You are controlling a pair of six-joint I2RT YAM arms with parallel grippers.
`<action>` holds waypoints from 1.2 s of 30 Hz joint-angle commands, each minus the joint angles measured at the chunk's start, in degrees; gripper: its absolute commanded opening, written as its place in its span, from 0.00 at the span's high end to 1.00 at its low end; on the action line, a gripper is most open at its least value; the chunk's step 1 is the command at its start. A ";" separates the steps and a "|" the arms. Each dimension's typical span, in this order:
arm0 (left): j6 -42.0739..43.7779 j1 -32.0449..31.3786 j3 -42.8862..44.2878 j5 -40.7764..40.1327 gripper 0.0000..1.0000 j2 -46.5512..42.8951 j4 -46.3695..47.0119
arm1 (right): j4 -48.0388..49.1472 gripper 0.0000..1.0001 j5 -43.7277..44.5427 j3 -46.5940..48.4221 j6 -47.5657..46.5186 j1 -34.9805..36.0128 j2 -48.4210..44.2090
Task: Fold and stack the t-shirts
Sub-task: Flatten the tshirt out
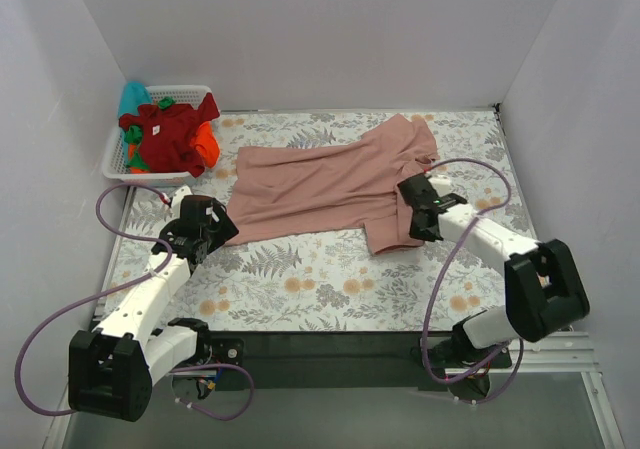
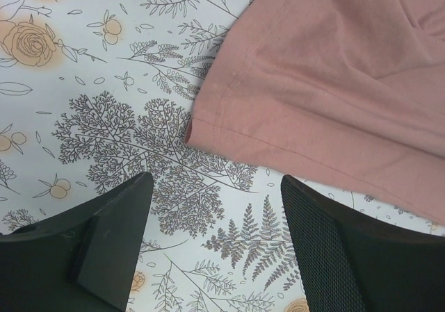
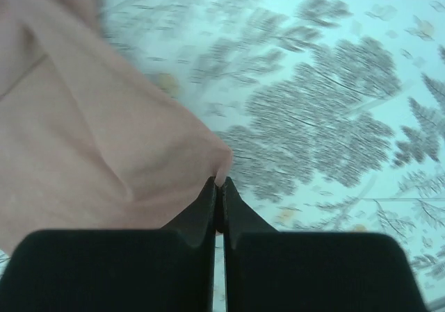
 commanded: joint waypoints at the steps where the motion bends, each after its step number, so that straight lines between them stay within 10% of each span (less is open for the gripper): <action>1: 0.07 0.16 0.00 -0.50 0.27 -0.25 0.51 | -0.84 0.99 -4.24 -7.15 -0.96 -10.47 -9.24; 11: -1.07 0.16 -0.18 0.73 0.27 2.29 -0.54 | -2.07 0.98 -18.67 -19.20 -6.94 -37.40 -28.94; 36: -15.83 -8.54 7.02 7.58 0.28 15.04 -22.69 | 5.05 0.99 -32.21 -16.13 -8.71 -38.29 -22.61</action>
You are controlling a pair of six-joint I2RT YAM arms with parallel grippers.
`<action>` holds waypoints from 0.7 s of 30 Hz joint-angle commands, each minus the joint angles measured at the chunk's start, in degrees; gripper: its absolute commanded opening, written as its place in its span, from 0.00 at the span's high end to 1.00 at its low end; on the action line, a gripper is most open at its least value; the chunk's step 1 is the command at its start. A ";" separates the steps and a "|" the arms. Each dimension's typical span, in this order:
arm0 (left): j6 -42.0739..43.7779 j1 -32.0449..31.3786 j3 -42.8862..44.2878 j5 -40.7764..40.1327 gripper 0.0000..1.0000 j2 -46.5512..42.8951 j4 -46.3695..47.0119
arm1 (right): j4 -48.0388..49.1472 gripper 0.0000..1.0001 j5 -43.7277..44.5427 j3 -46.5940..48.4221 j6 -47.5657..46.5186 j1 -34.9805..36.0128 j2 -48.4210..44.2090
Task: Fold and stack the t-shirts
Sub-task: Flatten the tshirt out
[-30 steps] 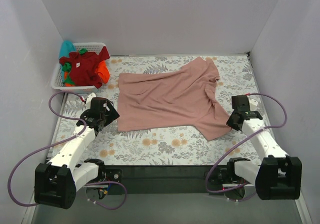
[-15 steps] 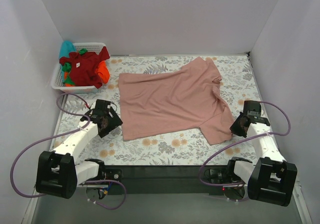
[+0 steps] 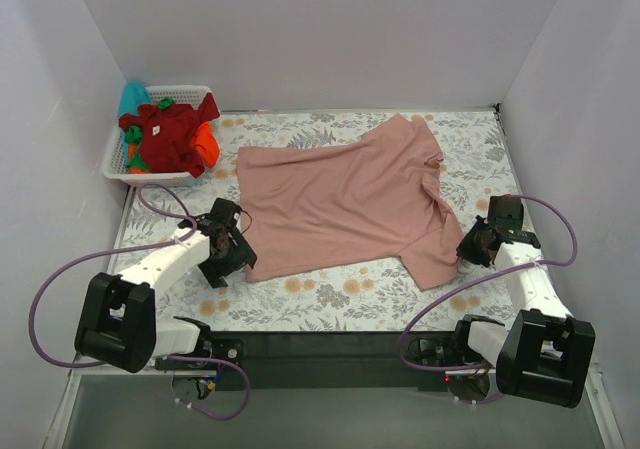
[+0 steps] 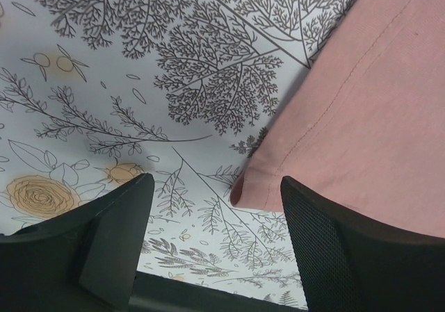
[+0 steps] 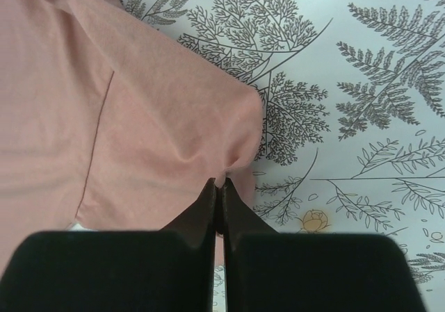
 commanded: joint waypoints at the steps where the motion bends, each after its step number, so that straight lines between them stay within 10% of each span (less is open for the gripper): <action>1: -3.38 -1.64 2.72 0.13 0.28 0.33 -3.53 | 2.66 0.99 -3.06 0.33 -0.55 -0.26 -0.69; 21: -9.44 -7.18 3.60 -1.02 0.37 6.66 -2.56 | 4.51 0.99 -4.99 -1.61 -0.99 -0.17 -1.13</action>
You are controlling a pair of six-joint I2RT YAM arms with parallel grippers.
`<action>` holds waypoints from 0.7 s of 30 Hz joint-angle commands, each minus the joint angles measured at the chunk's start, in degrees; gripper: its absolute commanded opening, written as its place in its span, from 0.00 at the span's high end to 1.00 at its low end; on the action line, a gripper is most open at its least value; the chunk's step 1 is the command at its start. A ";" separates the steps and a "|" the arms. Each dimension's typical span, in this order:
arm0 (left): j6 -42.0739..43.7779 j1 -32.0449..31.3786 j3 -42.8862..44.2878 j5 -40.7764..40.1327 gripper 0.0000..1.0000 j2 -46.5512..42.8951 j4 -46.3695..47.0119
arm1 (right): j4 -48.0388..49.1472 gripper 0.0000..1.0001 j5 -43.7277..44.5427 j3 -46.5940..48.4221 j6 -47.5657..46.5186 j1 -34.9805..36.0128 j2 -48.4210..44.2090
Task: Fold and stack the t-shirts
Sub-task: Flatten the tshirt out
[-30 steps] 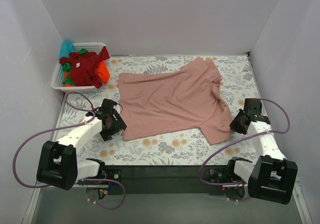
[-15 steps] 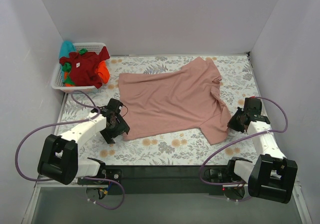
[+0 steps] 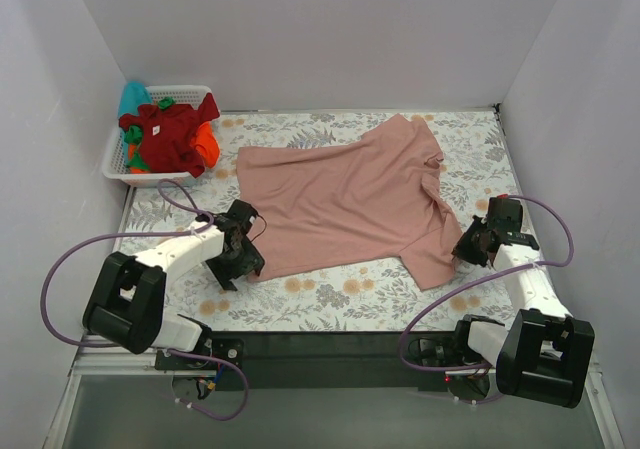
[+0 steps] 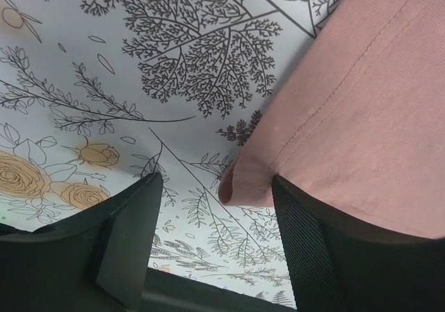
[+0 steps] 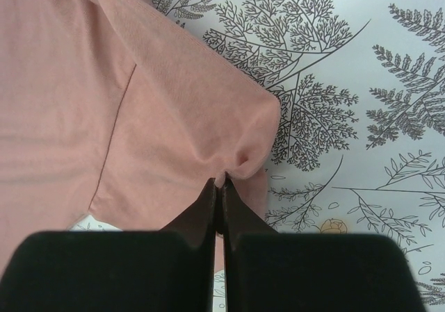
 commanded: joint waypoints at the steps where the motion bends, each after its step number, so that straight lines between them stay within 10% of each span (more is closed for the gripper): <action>1: -2.50 -1.34 0.52 -0.21 0.37 0.26 0.69 | 1.63 0.99 -0.64 -0.25 -0.60 -0.26 -1.18; 5: -3.12 -1.70 -0.10 -0.47 0.47 0.26 1.57 | 1.71 0.99 -0.64 -0.25 -0.69 -0.17 -1.26; 10: -5.74 -1.70 -0.80 -5.11 1.00 -3.41 -0.53 | 1.54 0.99 0.32 -0.17 -0.86 -0.17 -1.44; 21: 2.05 6.20 12.26 -13.83 1.00 -6.16 -1.77 | -0.66 0.99 2.79 7.90 2.04 -0.26 -2.93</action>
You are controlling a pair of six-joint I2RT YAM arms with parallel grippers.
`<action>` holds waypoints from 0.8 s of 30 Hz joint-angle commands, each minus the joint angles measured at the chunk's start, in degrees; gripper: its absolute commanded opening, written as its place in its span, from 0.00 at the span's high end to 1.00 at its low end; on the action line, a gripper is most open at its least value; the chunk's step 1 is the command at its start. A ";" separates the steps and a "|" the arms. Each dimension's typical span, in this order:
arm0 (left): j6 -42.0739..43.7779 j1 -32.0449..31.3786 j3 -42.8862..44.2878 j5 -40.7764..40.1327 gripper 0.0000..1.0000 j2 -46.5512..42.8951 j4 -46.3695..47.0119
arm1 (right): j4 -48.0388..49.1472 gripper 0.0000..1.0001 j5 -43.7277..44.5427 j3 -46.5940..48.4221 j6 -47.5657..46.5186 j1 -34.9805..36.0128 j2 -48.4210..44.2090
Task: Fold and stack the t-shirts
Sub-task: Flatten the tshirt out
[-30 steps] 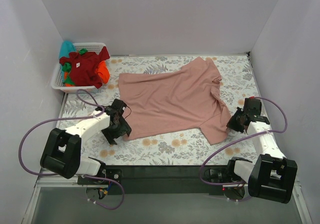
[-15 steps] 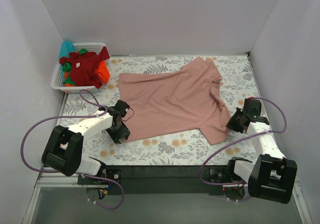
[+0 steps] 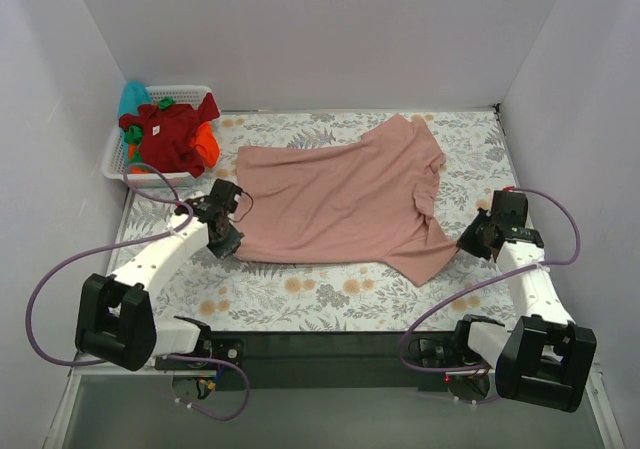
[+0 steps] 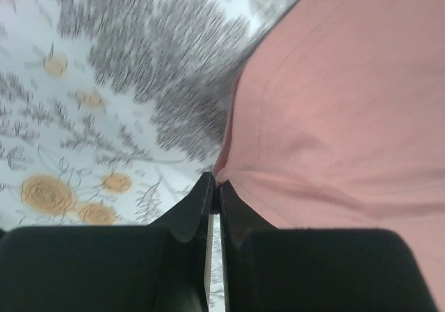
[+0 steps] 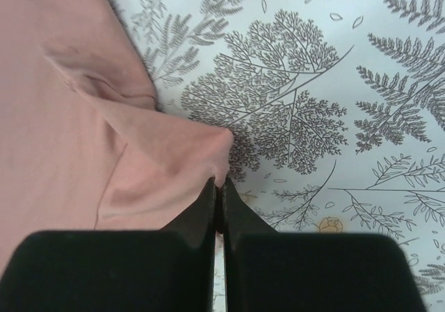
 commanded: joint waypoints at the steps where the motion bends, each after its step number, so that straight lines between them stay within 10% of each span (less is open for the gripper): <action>1: 4.65 4.19 9.57 -5.02 1.00 -0.11 0.97 | 0.13 0.99 1.10 9.61 1.97 -0.35 -1.67; 10: 15.80 7.29 45.85 -10.82 1.00 5.52 2.81 | 0.30 0.99 1.10 42.75 0.05 -0.61 1.85; 24: 33.64 7.29 48.53 -2.21 1.00 -19.60 26.10 | 0.74 0.99 9.89 75.91 -17.61 -0.35 -5.44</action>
